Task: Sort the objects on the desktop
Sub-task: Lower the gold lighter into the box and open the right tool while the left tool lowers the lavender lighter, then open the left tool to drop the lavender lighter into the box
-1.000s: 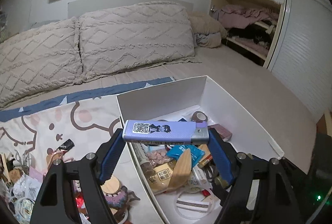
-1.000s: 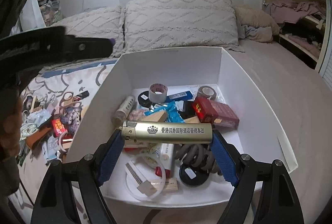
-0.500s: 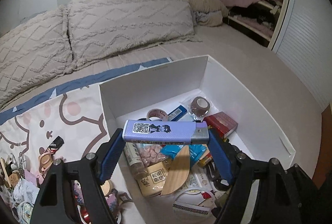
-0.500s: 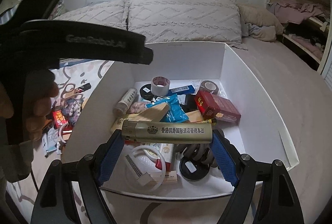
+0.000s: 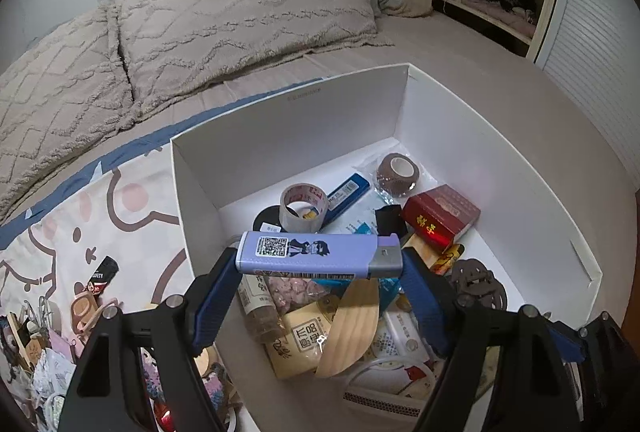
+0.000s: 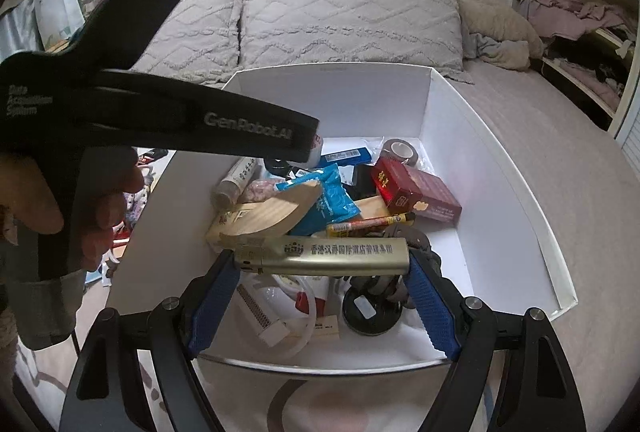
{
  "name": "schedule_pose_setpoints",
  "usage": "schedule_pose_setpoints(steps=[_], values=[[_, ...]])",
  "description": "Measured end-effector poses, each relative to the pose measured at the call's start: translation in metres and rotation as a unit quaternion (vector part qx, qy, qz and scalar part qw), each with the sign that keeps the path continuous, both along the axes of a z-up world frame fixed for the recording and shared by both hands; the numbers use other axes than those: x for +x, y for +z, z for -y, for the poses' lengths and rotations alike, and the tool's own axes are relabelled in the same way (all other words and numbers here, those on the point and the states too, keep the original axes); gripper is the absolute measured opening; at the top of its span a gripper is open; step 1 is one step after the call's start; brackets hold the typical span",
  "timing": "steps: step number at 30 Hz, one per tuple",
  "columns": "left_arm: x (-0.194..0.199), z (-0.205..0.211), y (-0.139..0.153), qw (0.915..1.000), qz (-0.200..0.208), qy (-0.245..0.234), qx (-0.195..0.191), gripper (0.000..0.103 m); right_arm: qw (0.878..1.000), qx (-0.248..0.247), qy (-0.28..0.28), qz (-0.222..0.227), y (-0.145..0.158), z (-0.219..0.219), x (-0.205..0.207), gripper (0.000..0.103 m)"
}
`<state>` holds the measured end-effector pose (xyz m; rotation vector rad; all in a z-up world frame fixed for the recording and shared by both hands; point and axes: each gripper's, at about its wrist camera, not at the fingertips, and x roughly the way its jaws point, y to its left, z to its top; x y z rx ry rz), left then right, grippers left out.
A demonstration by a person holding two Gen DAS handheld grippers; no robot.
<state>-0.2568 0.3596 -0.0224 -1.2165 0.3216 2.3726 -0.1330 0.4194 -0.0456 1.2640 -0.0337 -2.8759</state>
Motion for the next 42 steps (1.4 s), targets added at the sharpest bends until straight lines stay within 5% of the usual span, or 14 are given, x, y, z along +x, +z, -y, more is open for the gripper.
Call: schedule_pose_setpoints(steps=[30,42], values=[[0.004,-0.021,-0.033,0.9957,0.072,-0.035,-0.046,0.079,1.0,0.015,-0.007,0.014,-0.002,-0.001,0.006,0.084],[0.007,-0.022,-0.036,0.9956,0.07,-0.041,-0.047,0.079,1.0,0.016,-0.007,0.015,-0.002,0.0,0.006,0.086]])
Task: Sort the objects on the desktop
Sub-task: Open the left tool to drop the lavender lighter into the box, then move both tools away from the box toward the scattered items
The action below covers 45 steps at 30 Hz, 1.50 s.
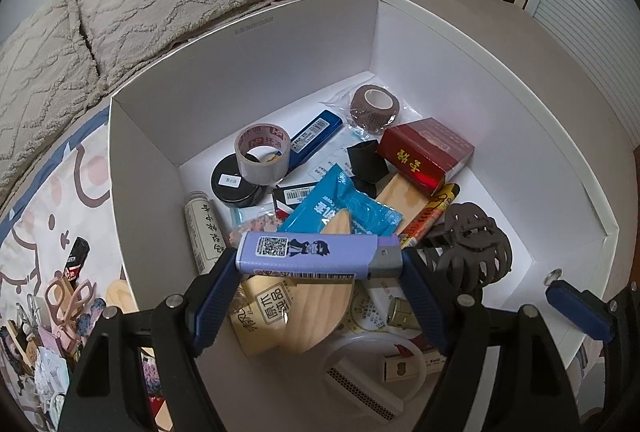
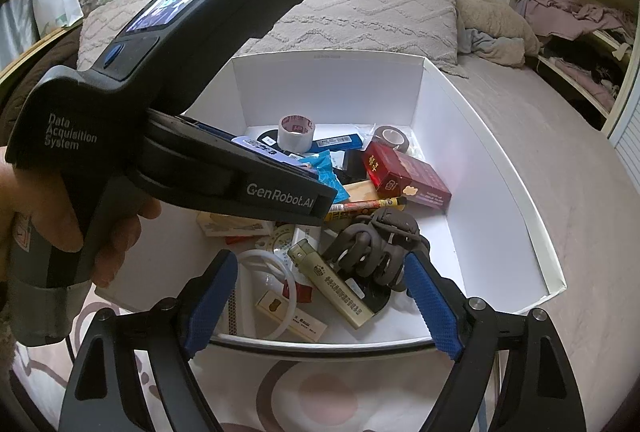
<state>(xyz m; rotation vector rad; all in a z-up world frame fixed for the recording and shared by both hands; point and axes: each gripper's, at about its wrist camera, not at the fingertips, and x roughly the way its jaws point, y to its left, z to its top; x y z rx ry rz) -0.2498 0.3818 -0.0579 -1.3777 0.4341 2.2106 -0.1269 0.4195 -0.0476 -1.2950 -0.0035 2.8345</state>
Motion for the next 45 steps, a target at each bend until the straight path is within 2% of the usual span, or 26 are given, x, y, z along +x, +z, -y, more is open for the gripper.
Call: schedule_pose_setpoints(steps=[9,13,27,36,39,45], values=[[0.002,-0.001,-0.002,0.9999,0.0,-0.01,-0.003,0.08,1.0,0.002,-0.001,0.001,-0.001,0.0,0.001,0.086],[0.002,-0.001,-0.002,1.0,-0.001,-0.008,-0.005,0.089,1.0,0.004,-0.001,0.002,-0.001,0.001,0.001,0.087],[0.002,0.003,0.0,0.9999,-0.008,0.005,0.005,0.089,1.0,0.006,-0.003,0.001,-0.002,0.001,0.001,0.088],[0.007,0.006,0.009,0.999,-0.042,0.017,0.006,0.09,1.0,0.007,-0.01,-0.009,-0.001,0.0,0.002,0.088],[0.013,0.008,0.015,0.9983,-0.056,0.014,0.012,0.096,1.0,0.005,-0.012,-0.016,0.0,-0.001,0.003,0.088],[0.023,0.017,0.024,0.9964,-0.081,0.011,0.022,0.097,1.0,0.007,-0.015,-0.026,0.003,0.002,0.005,0.088]])
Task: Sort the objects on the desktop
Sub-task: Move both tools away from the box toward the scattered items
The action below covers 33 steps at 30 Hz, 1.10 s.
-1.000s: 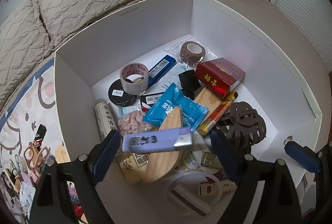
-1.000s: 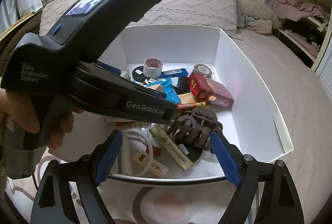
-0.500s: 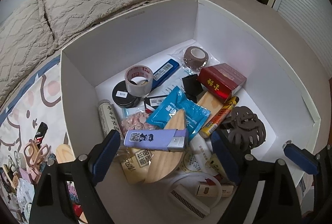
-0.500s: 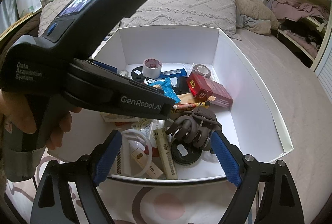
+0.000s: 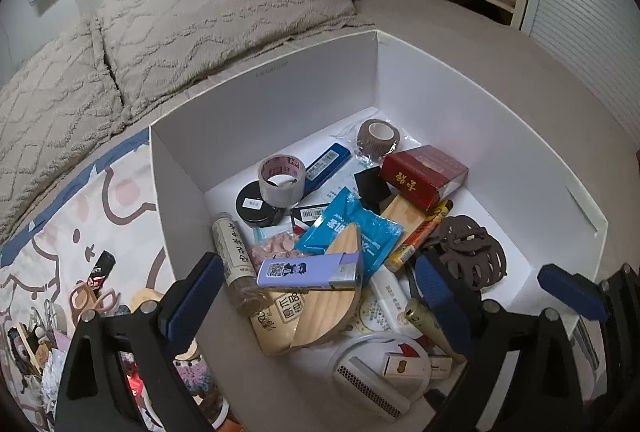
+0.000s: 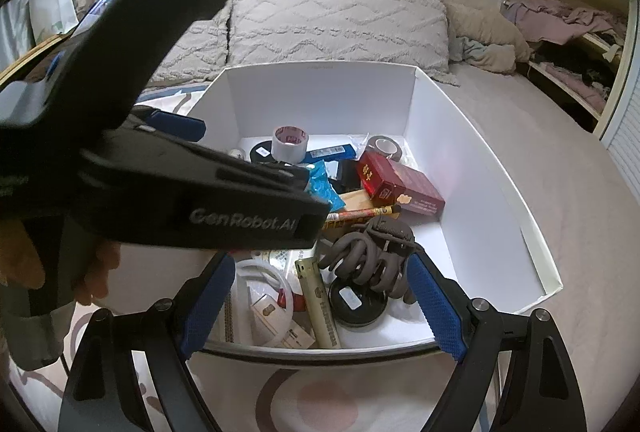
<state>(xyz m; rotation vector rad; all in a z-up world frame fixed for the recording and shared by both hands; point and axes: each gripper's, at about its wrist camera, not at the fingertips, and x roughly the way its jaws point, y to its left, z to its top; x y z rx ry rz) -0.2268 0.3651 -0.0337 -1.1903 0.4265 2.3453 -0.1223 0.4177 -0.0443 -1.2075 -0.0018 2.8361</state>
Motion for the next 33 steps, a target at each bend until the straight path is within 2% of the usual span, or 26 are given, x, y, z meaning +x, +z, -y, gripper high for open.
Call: schedule_pose_setpoints(steps=[4,7,15,16,17,33], values=[[0.004,0.011,0.007,0.9997,-0.016,0.014,0.01,0.097,1.0,0.002,-0.008,-0.01,0.004,-0.001,0.002,0.088],[0.007,0.02,0.013,0.9992,-0.022,0.022,0.025,0.103,1.0,0.003,-0.018,-0.014,0.005,-0.003,0.003,0.088],[0.013,0.04,0.023,0.9971,-0.037,0.039,0.054,0.103,0.999,0.011,-0.036,-0.015,0.005,-0.006,0.003,0.088],[0.014,0.043,0.024,0.9968,-0.04,0.04,0.055,0.103,0.999,0.014,-0.038,-0.017,0.005,-0.006,0.004,0.092],[0.014,0.045,0.025,0.9966,-0.043,0.041,0.057,0.103,0.999,0.018,-0.042,-0.019,0.005,-0.007,0.004,0.103],[0.027,0.088,0.035,0.9919,-0.082,0.058,0.078,0.103,0.996,0.03,-0.063,-0.05,0.012,-0.005,0.005,0.103]])
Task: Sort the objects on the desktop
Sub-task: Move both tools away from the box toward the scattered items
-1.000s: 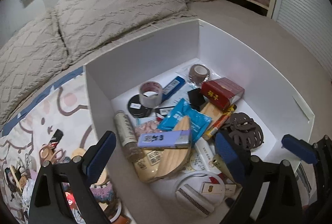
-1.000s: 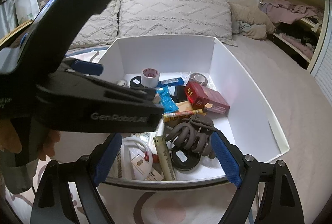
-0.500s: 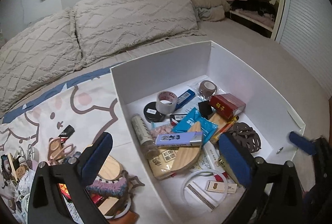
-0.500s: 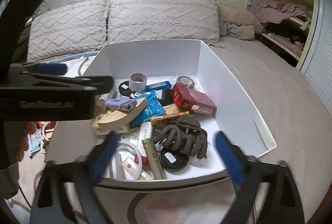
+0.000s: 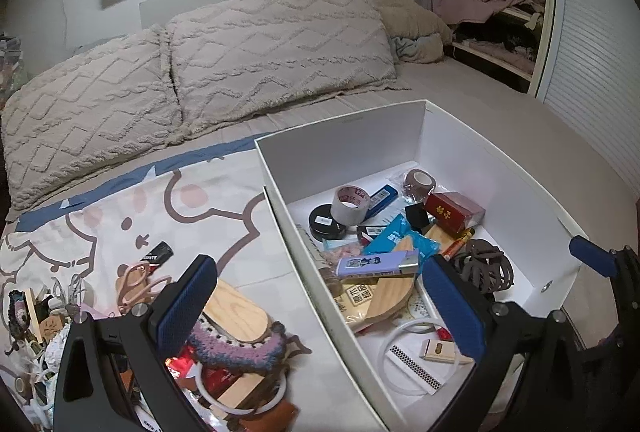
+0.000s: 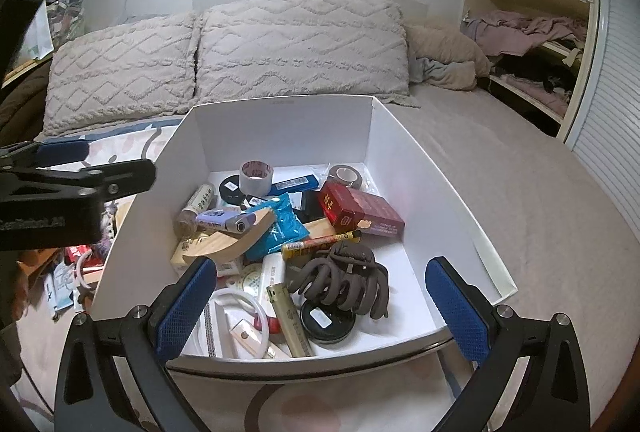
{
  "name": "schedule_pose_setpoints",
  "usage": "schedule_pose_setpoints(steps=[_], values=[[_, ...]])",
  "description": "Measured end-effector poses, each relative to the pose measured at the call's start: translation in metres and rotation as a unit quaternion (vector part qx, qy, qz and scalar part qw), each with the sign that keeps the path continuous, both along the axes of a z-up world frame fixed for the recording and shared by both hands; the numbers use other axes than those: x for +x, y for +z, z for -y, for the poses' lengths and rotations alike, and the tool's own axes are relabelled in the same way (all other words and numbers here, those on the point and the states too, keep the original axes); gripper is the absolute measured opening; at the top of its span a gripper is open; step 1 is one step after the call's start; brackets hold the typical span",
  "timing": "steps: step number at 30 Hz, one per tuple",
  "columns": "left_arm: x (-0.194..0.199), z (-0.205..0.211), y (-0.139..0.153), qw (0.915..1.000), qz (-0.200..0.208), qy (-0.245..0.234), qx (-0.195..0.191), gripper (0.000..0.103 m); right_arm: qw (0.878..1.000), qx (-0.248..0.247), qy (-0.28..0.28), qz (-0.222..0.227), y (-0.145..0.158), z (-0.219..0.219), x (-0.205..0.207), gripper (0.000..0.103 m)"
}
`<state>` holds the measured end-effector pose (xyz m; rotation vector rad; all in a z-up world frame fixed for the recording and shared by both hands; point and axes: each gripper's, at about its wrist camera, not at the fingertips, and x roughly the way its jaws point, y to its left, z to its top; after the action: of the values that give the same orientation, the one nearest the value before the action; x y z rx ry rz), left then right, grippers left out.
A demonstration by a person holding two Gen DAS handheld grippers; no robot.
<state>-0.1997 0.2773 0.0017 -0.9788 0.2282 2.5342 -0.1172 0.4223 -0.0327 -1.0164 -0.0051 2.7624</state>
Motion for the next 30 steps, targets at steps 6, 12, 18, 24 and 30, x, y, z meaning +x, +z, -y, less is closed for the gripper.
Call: schedule_pose_setpoints(steps=[6,12,18,24,30], values=[[0.009,0.017,0.009,0.9998,-0.017,0.002,0.008,0.103,1.0,-0.004,-0.008,-0.019,0.006,0.0,0.005,0.103],[0.014,0.038,0.019,0.9995,-0.03,0.009,0.007,0.103,0.998,-0.024,-0.004,-0.066,0.023,0.001,0.019,0.103],[0.025,0.066,0.032,0.9982,-0.056,0.019,0.008,0.103,0.994,-0.039,-0.005,-0.097,0.036,0.003,0.029,0.103],[0.041,0.094,0.044,0.9955,-0.089,0.033,-0.002,0.103,0.993,-0.042,0.012,-0.106,0.041,0.016,0.034,0.103],[0.06,0.122,0.051,0.9917,-0.12,0.045,-0.009,0.103,0.991,-0.046,0.038,-0.117,0.047,0.033,0.038,0.103]])
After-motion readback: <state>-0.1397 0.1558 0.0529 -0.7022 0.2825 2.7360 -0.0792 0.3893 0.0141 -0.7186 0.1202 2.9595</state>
